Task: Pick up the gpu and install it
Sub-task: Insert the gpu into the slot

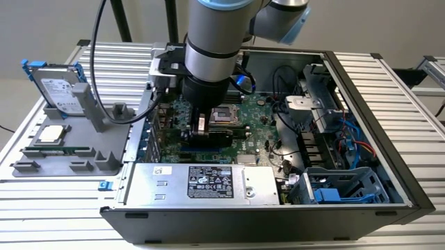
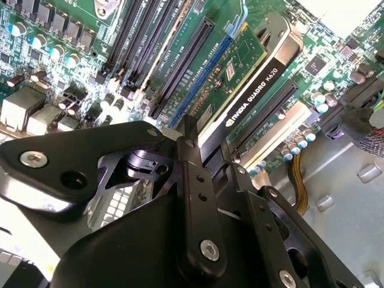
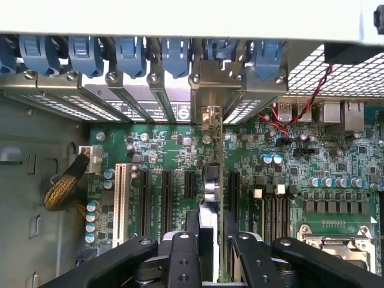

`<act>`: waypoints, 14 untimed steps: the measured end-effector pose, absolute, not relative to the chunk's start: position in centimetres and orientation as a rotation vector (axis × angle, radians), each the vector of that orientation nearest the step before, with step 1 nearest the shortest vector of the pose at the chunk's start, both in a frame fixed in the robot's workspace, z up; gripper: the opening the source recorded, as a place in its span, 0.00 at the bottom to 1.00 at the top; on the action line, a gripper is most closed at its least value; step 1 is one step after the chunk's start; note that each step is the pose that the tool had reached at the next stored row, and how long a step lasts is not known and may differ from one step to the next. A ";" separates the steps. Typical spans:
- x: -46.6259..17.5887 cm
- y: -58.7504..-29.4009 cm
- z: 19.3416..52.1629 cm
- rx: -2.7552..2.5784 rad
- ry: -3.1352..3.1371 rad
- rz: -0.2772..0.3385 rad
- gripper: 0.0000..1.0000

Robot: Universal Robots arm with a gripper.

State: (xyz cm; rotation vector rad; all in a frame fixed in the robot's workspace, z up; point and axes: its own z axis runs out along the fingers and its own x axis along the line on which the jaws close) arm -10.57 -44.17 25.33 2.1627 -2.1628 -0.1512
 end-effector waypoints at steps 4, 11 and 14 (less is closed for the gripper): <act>-10.6 -44.2 25.3 2.163 -2.163 -0.151 0.00; -10.6 -44.2 24.8 2.161 -2.163 -0.150 0.00; -10.6 -44.2 24.6 2.161 -2.163 -0.150 0.00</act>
